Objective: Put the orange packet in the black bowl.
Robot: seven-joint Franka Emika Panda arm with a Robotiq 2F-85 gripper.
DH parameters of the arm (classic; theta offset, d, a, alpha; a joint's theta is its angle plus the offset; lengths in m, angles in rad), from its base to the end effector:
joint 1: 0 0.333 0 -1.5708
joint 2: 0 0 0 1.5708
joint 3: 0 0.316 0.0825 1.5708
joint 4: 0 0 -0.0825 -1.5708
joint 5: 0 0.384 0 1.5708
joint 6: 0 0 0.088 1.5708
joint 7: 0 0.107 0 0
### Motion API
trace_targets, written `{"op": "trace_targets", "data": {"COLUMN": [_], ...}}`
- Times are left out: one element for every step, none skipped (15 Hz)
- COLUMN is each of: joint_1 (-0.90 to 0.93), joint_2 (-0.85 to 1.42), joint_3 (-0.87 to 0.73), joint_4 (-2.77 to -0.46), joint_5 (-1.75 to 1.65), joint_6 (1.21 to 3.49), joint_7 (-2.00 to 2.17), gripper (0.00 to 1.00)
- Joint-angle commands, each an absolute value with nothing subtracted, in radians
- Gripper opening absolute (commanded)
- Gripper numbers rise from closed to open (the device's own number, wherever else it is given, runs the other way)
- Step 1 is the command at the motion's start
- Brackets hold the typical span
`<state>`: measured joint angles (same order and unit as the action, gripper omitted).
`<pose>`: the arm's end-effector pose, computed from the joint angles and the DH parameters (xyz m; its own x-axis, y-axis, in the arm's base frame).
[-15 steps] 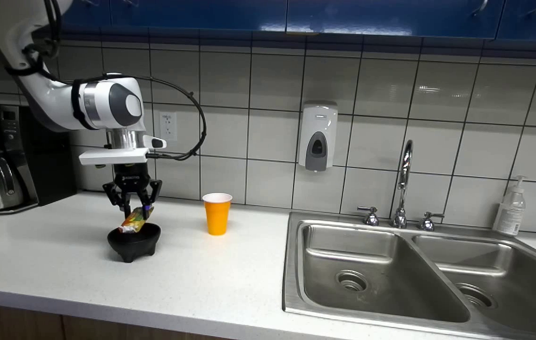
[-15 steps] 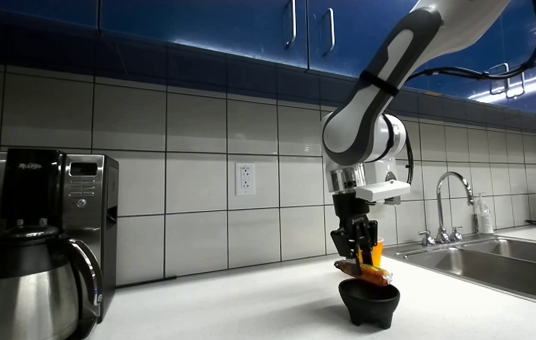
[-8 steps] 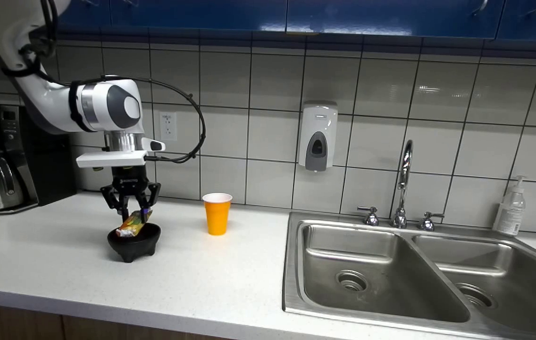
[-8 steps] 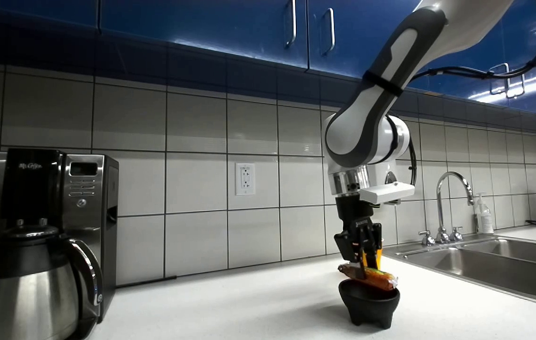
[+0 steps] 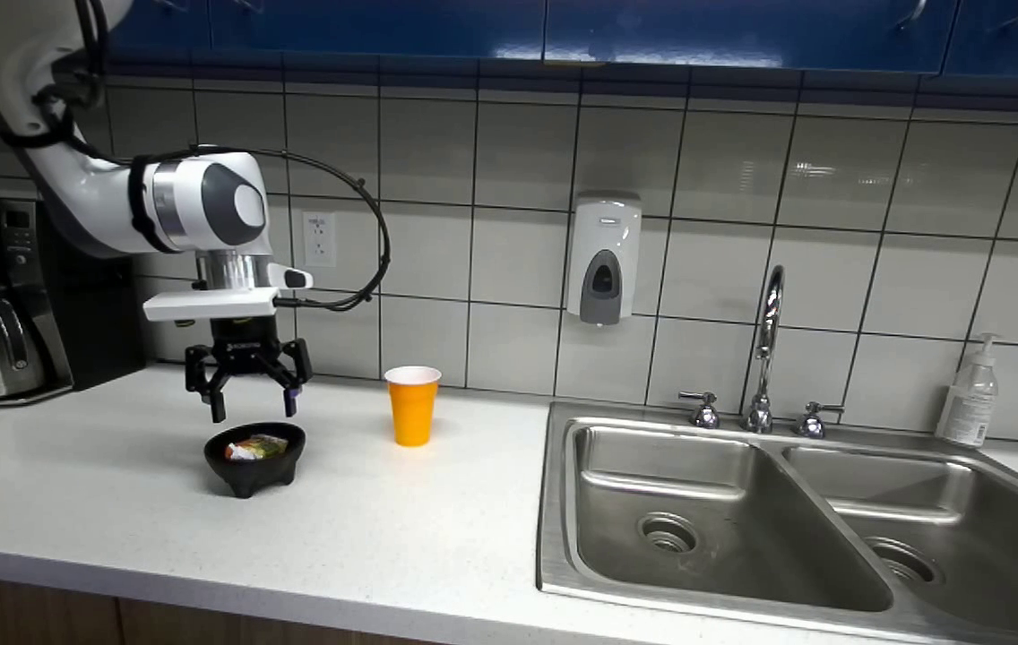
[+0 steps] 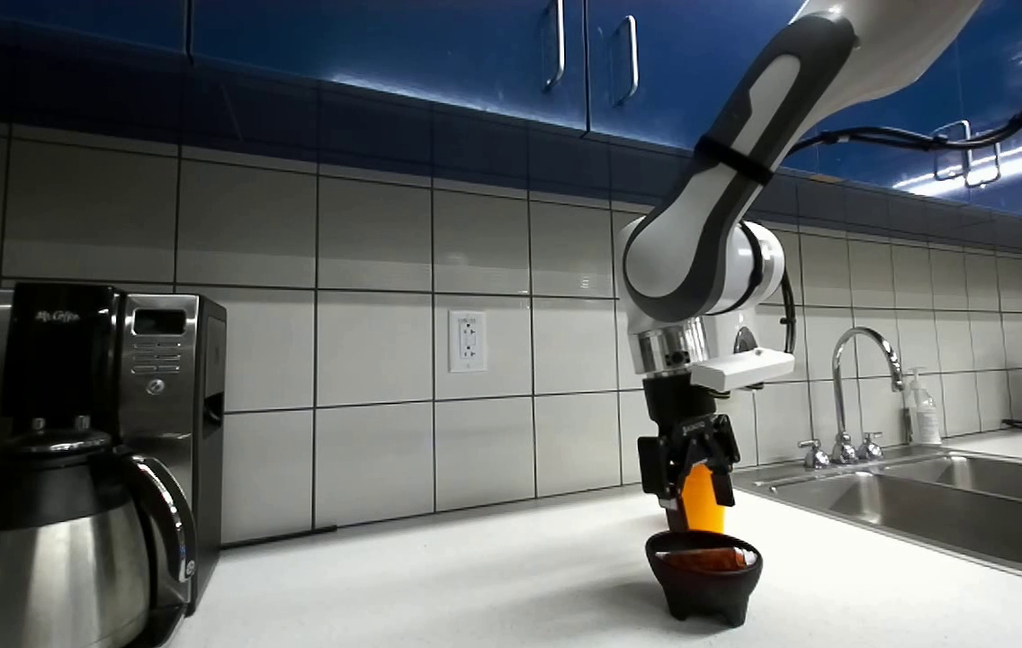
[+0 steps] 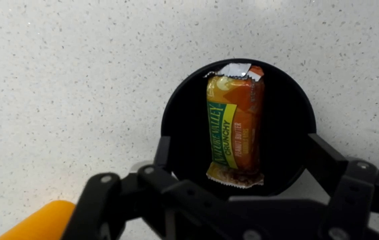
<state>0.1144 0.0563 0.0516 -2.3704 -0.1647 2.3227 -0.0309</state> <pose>0.4845 0.0783 0.2926 0.9463 0.3032 -0.1127 0.3145 -0.9439 0.1012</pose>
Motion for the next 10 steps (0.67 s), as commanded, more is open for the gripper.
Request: {"op": "trace_targets", "data": {"joint_1": [0.099,0.099,0.099,0.099,0.099,0.098,0.098,0.097,0.097,0.097], "joint_2": [0.008,-0.010,-0.029,-0.050,-0.073,-0.098,-0.120,-0.144,-0.168,-0.194], "joint_3": [0.059,0.060,0.060,0.060,0.060,0.059,0.058,0.056,0.054,0.051], "joint_4": [-2.412,-2.427,-2.442,-2.460,-2.481,-2.507,-2.529,-2.559,-2.586,-2.620], "joint_5": [-0.170,-0.164,-0.162,-0.160,-0.158,-0.154,-0.148,-0.142,-0.134,-0.126], "joint_6": [2.341,2.346,2.353,2.359,2.368,2.380,2.388,2.401,2.410,2.427], "joint_7": [-0.059,-0.063,-0.062,-0.060,-0.060,-0.061,-0.065,-0.065,-0.073,-0.078], "gripper": [1.00,1.00,1.00,1.00,1.00,1.00,1.00,1.00,1.00,1.00]}}
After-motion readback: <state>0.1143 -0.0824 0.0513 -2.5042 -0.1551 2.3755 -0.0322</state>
